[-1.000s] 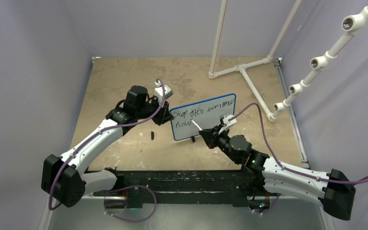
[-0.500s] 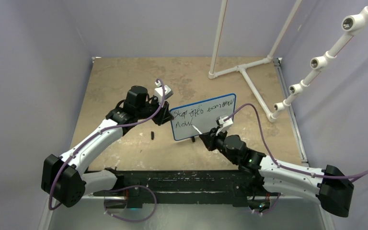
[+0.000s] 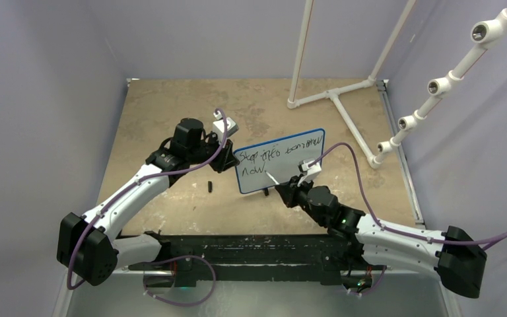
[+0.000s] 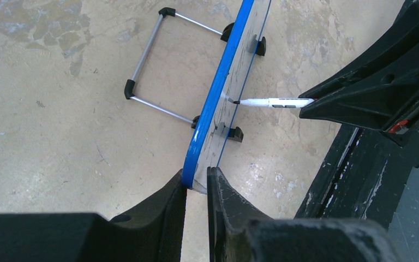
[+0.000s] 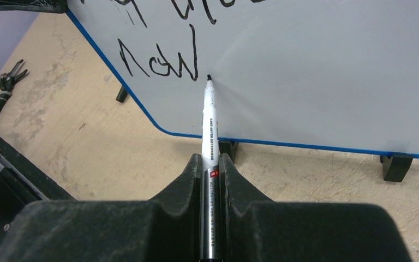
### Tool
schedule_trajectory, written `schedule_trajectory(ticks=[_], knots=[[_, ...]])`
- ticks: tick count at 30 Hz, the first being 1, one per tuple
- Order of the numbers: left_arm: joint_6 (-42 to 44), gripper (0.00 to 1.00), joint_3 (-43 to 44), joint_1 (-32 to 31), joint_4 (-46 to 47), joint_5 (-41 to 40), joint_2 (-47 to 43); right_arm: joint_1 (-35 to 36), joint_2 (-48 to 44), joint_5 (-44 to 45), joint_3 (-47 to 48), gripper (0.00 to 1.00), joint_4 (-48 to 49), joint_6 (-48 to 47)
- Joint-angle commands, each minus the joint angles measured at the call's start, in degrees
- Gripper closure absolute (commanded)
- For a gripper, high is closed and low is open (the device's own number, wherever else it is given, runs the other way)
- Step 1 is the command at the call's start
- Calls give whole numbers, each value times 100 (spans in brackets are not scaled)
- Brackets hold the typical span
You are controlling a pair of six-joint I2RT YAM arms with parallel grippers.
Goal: Write a sentence on the whiteboard
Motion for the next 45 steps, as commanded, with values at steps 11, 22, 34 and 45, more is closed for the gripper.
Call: schedule_trajectory(ticks=[11,22,34,45], knots=[[-26,81,-23,-1,138,150,-136,-14,-154,246,50,100,-17,71],[-1149,52,-754,-1,234,-905,-1175,-14,-1288,-1009,-3,100,-180,-515],[-3238,53,-1969,-1,86,-3588,-2020,-15,-1301,-1097,-41,100,114,-331],[-3587,64,-1913,-54,936,-3867,64,-14,-1905,-1423,-491,100,546,-214]])
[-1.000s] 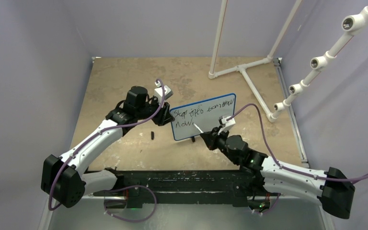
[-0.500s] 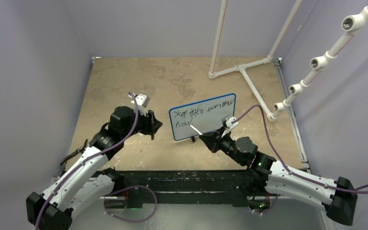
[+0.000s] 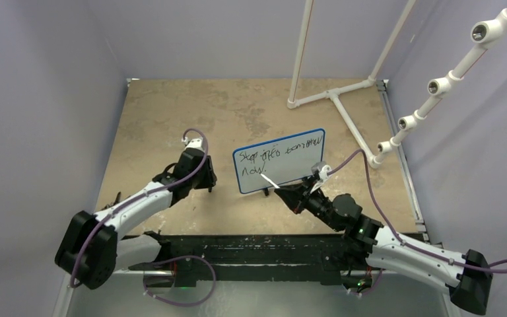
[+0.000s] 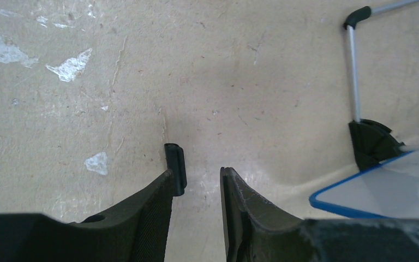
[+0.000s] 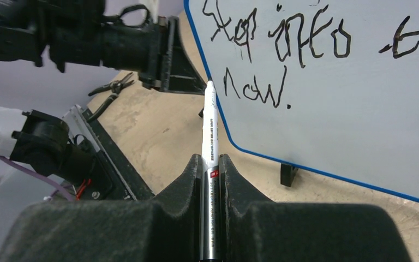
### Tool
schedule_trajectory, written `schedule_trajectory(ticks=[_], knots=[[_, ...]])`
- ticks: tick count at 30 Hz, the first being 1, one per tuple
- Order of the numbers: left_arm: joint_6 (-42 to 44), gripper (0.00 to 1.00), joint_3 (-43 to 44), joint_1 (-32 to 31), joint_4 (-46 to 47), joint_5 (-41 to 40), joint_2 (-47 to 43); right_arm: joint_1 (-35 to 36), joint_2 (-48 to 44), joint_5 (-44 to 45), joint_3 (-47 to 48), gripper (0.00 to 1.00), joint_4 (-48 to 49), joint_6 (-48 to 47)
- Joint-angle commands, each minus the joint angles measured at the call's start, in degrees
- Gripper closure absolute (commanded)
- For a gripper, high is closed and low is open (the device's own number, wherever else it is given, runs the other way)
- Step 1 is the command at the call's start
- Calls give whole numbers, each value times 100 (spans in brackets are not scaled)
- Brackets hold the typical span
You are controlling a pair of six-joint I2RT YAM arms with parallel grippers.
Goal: Write a sentence on the whiteboard
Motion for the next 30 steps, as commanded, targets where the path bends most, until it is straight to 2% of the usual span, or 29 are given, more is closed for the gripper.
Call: schedule_trajectory(ticks=[1,14,18,21,25,30], knots=[[-245,64,79,-60,526,-335,524,-12,-294,-178,-123,100,291,14],[-186,68,252,-313,684,-1093,1631,-13,-1048,-115,-297,100,-37,-53],[-162,80,334,-313,666,-1169,1924,-12,-1097,-132,-297,100,-86,-53],[-217,97,310,-313,621,-1249,2000,-12,-1145,-155,-297,100,-77,-62],[-514,100,86,-303,794,-1181,1635,-12,-1154,-310,-325,100,121,-114],[-909,100,34,-302,929,-1043,439,-12,-877,-672,-335,100,684,-184]])
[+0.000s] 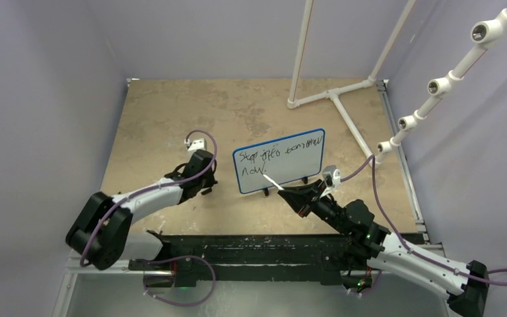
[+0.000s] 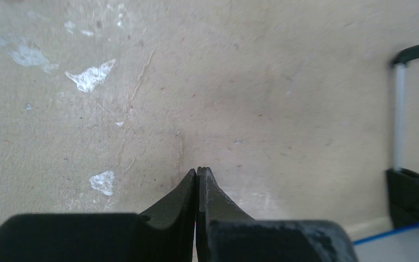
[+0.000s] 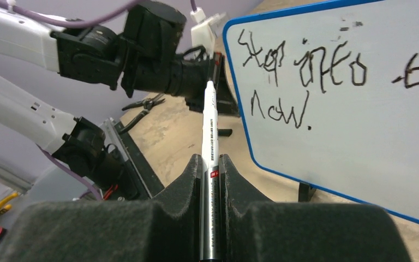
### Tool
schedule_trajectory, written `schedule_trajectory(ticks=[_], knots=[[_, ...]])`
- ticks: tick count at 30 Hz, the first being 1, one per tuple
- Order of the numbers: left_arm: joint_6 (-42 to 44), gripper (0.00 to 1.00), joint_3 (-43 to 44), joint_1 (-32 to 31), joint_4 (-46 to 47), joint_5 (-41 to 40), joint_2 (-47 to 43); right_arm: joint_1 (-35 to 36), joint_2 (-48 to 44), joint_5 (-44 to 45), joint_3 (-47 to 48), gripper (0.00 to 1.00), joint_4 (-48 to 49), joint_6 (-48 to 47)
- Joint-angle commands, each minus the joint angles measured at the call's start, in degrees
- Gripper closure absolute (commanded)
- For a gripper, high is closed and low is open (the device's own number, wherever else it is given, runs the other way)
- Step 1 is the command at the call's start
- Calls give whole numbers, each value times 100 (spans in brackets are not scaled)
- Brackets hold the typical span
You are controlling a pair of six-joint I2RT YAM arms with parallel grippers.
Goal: Write a sentence on the whiteboard
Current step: Write a sentence on the whiteboard, then close the whiteboard marker at the center of the board.
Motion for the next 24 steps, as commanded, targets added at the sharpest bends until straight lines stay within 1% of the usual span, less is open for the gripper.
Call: schedule_trajectory(ticks=[1,3,4,7,11,17,20,24], knots=[[-419,100,43,0,125,70,-1096,-12,271,-428,1,100,741,-153],[-279,100,98,7,96,146,-1332,-12,413,-503,28,100,934,-169],[-76,100,115,6,133,288,-1343,-12,473,-531,32,100,1012,-169],[308,100,220,6,-272,455,-1086,-12,571,-556,33,100,1126,-132],[549,88,66,7,-519,599,-855,-12,475,-547,-5,100,1094,-31],[776,66,-75,7,-459,486,-802,-12,56,-380,-64,100,840,56],[907,62,-35,12,-450,475,-540,-12,-59,-303,-42,100,664,41],[936,60,68,7,-640,487,-198,-12,-90,-255,-3,100,526,13]])
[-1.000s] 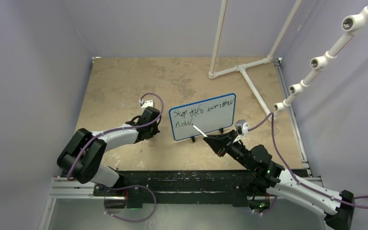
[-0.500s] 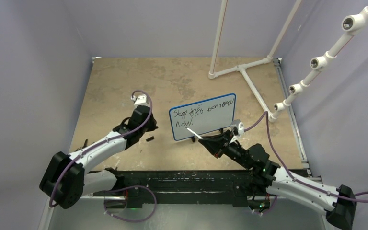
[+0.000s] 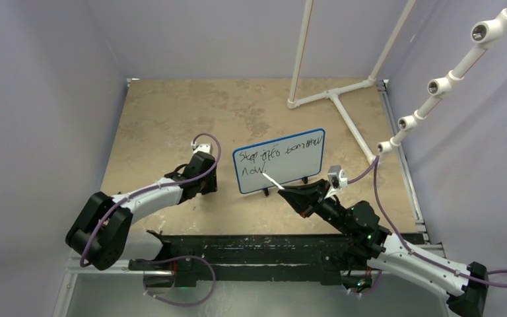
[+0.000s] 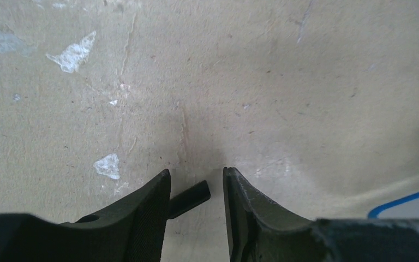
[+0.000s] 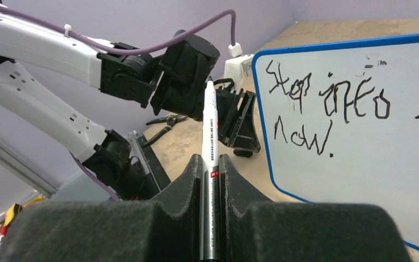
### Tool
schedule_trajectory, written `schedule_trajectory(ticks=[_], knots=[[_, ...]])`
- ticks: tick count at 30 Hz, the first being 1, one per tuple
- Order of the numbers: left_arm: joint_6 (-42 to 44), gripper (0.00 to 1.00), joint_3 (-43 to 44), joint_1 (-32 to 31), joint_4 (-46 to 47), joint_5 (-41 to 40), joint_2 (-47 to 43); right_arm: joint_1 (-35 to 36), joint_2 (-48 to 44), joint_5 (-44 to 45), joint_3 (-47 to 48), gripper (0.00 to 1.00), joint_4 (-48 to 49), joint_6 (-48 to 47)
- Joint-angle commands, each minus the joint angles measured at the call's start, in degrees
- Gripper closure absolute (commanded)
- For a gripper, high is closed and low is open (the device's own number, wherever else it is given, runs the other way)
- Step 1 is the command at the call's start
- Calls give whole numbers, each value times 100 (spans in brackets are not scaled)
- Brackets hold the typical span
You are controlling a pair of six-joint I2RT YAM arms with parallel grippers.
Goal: Write a sentence on the whiteboard
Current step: Close the whiteboard marker at the center of the board.
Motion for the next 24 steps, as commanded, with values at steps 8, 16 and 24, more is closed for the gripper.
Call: schedule_trajectory(ticks=[8,16,24], knots=[[-47,57,56,-9,-437,325,150,-12,-23,116,-57,100,-17,10],[-403,57,-28,-158,-692,631,69,-12,-93,140,-110,100,-41,19],[-655,58,-37,-487,-1129,74,-10,-12,-160,165,-150,100,-55,37]])
